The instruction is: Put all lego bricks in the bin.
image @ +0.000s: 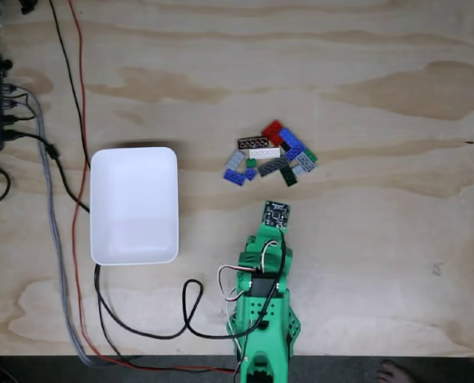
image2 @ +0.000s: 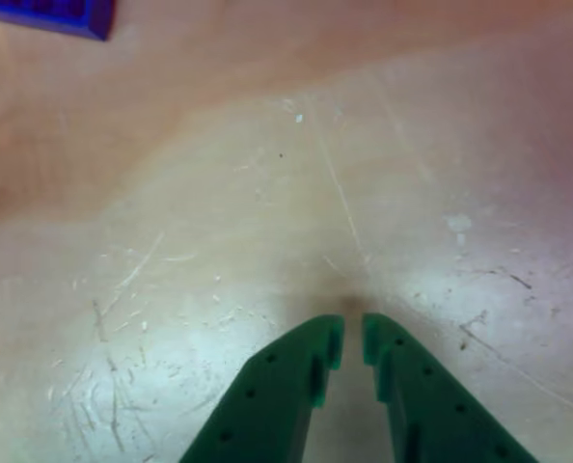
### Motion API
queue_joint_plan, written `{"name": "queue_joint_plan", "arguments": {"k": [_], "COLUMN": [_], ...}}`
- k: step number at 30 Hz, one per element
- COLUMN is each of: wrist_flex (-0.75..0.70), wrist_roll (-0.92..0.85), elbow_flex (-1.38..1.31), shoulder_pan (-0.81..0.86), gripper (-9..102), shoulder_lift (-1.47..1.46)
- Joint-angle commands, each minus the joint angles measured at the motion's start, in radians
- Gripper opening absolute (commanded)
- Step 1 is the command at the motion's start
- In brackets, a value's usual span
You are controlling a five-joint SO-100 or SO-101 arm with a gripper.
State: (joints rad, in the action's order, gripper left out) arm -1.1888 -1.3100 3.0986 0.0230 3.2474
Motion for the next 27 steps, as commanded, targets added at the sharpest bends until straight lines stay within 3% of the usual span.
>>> {"name": "queue_joint_plan", "arguments": {"k": [1, 6, 13, 27], "wrist_flex": [0.222, 0.173, 0.132, 0.16], "wrist_roll": [0.383, 0.617, 0.769, 0.868], "elbow_flex": [-0.468, -0.946, -1.373, -1.529], "shoulder_pan": [-0.051, -0.049, -0.041, -0.044], "gripper": [5, 13, 18, 18], "shoulder_lift": [-0.747, -1.239, -1.605, -1.822]}}
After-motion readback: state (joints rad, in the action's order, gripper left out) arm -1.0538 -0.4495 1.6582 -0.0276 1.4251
